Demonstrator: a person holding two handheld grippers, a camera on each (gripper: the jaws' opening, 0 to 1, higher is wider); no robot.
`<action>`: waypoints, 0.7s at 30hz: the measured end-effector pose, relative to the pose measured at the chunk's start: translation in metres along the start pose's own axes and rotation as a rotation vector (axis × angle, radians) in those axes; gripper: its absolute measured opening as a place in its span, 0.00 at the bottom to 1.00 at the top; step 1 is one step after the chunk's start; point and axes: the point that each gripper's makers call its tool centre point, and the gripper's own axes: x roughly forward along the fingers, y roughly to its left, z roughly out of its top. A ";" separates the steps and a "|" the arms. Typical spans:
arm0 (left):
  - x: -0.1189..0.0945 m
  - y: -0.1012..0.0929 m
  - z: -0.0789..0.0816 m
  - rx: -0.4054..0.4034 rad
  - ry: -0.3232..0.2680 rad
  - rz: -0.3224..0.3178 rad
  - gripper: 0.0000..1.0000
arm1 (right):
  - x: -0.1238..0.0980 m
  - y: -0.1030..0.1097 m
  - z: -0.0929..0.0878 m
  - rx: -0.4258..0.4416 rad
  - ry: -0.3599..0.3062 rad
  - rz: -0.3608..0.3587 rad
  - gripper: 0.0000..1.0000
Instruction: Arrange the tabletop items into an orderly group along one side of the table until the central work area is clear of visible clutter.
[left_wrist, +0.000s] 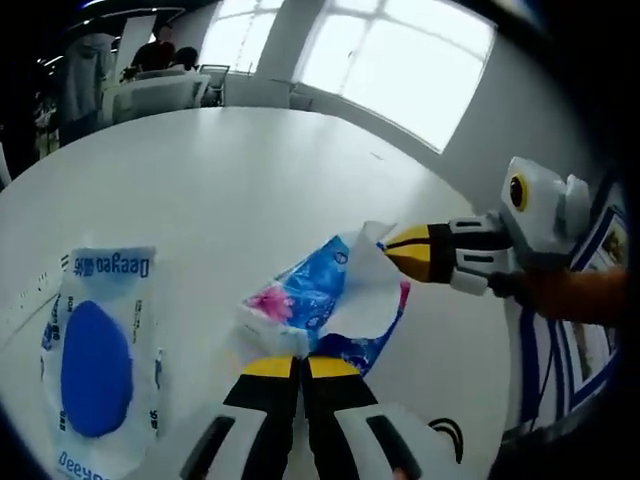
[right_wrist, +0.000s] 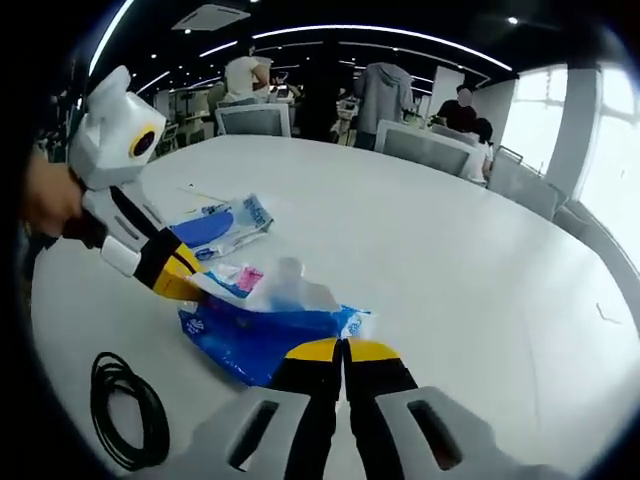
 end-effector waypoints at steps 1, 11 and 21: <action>0.004 0.002 0.000 -0.002 0.001 0.000 0.00 | 0.001 0.000 -0.001 -0.003 -0.001 0.000 0.00; 0.008 0.004 -0.007 -0.001 0.022 0.014 0.01 | 0.012 0.000 -0.020 -0.002 0.042 0.022 0.00; 0.005 0.003 -0.010 0.008 0.014 0.003 0.05 | 0.008 0.005 -0.023 0.027 0.062 0.035 0.02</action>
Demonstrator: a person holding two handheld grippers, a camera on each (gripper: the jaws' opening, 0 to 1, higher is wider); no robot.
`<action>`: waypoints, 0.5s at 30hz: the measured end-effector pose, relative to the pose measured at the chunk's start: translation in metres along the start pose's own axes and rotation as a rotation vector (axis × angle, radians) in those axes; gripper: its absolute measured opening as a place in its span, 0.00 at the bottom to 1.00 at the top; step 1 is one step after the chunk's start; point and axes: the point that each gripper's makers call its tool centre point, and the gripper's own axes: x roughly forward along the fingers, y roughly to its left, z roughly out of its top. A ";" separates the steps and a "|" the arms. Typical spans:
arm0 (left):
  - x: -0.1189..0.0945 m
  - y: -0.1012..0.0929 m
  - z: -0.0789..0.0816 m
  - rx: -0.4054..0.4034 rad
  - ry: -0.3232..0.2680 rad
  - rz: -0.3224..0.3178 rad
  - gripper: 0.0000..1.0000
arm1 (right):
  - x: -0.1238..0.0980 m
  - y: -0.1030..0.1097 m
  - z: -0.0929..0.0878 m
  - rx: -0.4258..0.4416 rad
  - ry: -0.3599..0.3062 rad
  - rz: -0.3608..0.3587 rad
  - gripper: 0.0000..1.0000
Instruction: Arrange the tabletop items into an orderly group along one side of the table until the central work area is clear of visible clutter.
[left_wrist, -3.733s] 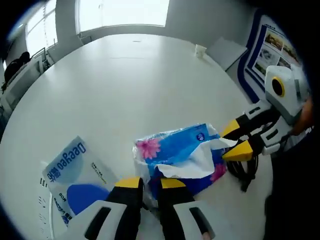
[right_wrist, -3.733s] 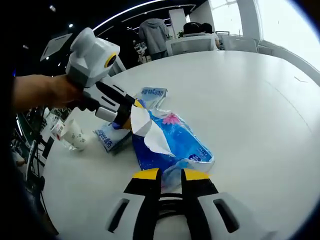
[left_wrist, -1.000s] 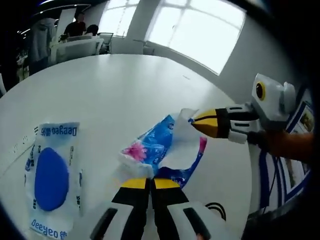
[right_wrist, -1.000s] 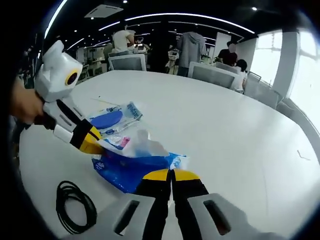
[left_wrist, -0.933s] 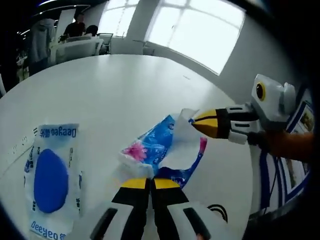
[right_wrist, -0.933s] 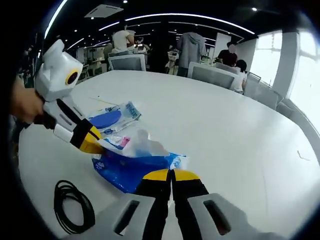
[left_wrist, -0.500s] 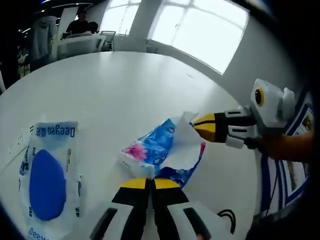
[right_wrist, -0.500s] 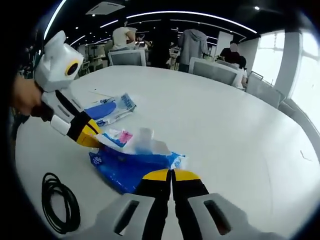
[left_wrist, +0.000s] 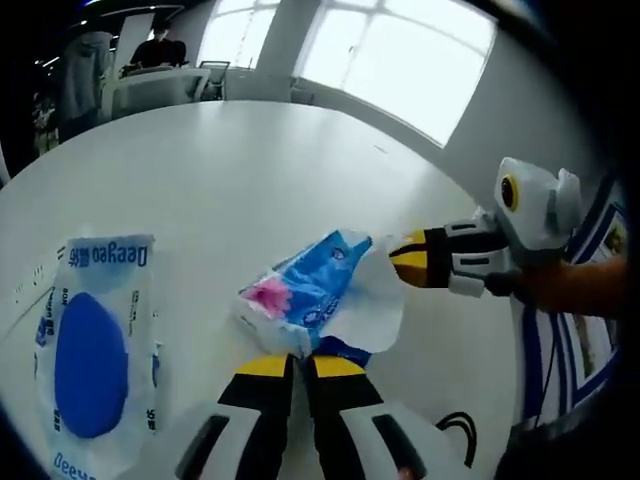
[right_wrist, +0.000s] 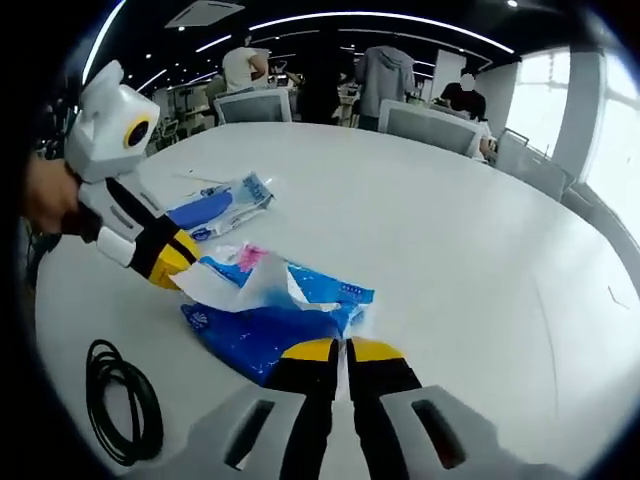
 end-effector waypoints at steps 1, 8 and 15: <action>-0.001 0.000 0.000 0.004 -0.003 0.000 0.06 | 0.000 -0.001 0.000 -0.005 -0.001 -0.001 0.02; -0.010 -0.001 0.002 0.011 -0.042 0.009 0.11 | -0.010 0.002 0.005 0.007 -0.009 -0.004 0.07; -0.031 0.001 0.007 0.005 -0.095 0.037 0.18 | -0.011 -0.004 0.016 0.009 -0.047 -0.017 0.13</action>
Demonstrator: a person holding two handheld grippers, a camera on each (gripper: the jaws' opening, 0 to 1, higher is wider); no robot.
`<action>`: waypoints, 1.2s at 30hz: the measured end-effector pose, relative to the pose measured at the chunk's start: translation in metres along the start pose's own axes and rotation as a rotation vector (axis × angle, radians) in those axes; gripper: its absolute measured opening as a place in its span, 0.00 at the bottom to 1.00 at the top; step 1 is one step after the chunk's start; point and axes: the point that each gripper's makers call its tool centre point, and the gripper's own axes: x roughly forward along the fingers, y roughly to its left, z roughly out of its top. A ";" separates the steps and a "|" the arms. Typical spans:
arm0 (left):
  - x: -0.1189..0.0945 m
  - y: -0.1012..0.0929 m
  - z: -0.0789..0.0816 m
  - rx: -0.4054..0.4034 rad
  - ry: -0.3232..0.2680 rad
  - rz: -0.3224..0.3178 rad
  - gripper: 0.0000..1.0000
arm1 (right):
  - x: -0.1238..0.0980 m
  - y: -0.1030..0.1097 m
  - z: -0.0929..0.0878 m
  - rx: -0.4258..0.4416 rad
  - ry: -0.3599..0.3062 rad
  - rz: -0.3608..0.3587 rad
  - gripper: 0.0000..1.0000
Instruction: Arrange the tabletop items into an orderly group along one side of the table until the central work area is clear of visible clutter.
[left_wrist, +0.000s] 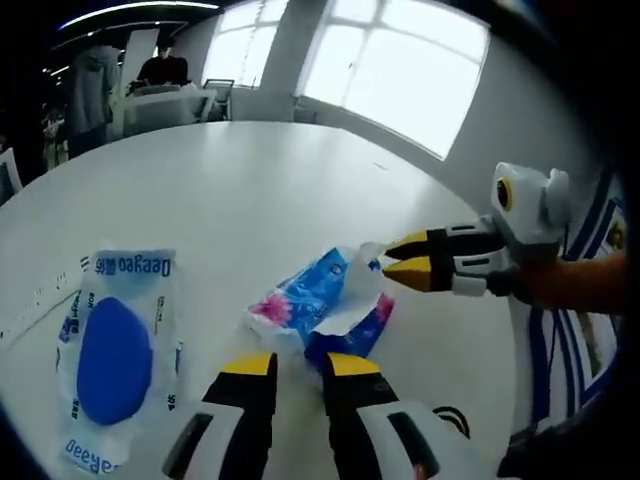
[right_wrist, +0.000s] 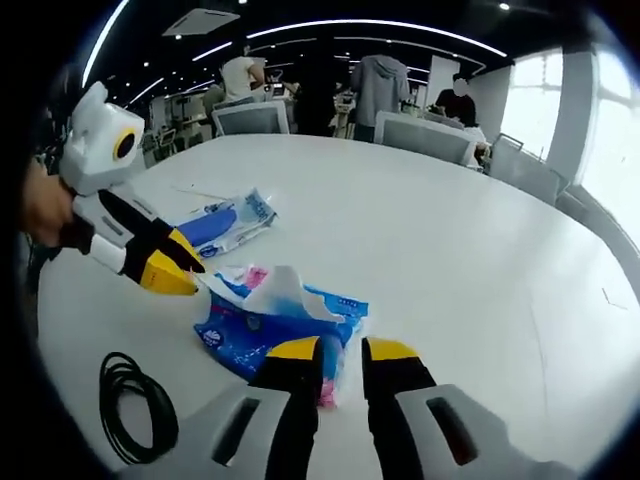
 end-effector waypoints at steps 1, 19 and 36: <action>-0.002 0.001 0.002 0.000 -0.012 0.005 0.18 | 0.000 0.000 0.001 0.000 -0.002 0.000 0.14; -0.071 0.050 -0.040 -0.113 -0.081 0.211 0.43 | 0.013 0.055 0.068 -0.079 -0.135 0.132 0.34; -0.113 0.083 -0.071 -0.303 -0.148 0.311 0.51 | 0.041 0.101 0.111 -0.265 -0.085 0.270 0.43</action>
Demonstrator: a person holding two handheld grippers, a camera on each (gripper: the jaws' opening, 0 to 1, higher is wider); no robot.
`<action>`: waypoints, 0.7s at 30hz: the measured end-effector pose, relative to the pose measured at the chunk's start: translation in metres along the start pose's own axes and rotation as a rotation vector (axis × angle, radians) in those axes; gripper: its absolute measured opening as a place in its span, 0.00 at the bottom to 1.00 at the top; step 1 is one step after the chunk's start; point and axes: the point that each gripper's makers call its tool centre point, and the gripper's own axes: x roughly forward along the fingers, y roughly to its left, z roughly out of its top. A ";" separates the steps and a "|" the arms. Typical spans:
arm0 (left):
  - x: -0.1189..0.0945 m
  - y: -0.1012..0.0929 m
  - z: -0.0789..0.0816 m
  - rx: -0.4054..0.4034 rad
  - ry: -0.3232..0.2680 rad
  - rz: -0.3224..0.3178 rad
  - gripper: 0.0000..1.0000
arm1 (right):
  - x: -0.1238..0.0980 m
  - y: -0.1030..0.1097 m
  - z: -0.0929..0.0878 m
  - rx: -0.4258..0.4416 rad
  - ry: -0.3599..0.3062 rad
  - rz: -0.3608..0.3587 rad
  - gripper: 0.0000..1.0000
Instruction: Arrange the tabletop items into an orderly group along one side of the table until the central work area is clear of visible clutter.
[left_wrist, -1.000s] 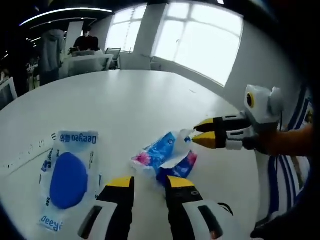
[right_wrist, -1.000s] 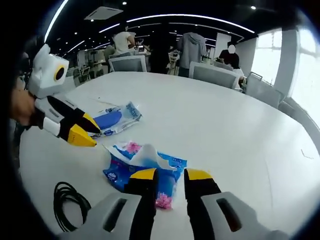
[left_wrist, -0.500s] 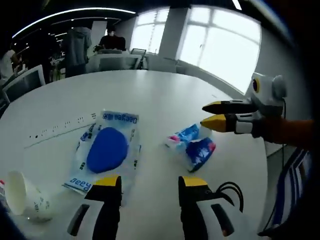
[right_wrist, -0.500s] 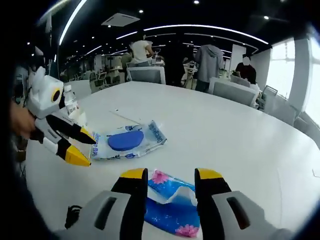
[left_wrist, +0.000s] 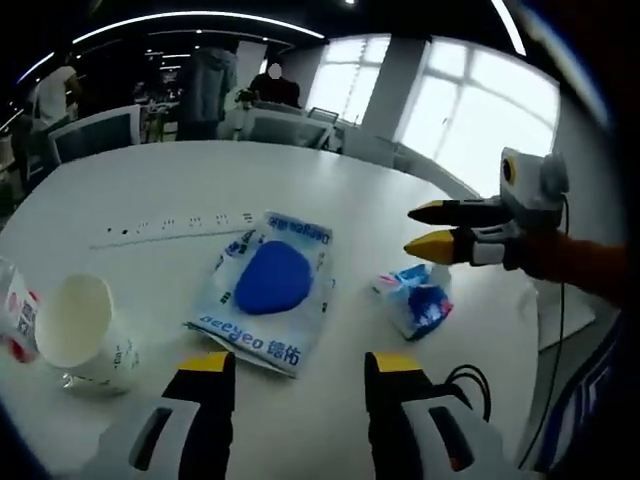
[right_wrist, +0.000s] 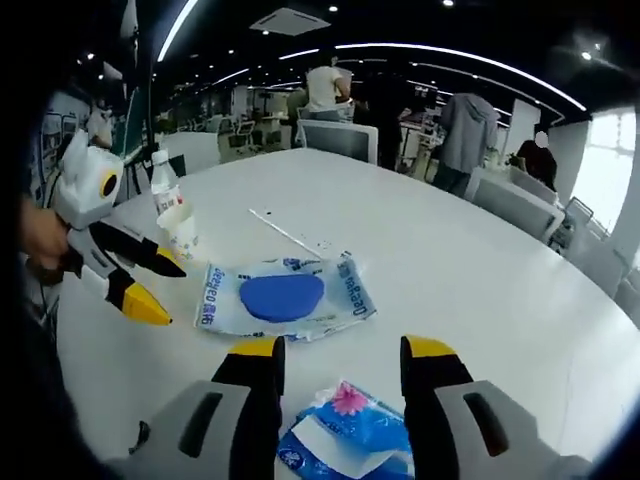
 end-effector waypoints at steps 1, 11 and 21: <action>0.000 0.001 0.000 -0.008 -0.001 0.004 0.51 | 0.001 -0.002 0.003 -0.002 -0.002 0.001 0.43; 0.005 0.018 -0.004 -0.099 -0.013 0.052 0.49 | 0.023 -0.007 0.016 -0.066 0.032 0.055 0.43; 0.013 0.029 -0.009 -0.180 0.007 0.075 0.46 | 0.055 -0.016 0.018 -0.069 0.060 0.112 0.40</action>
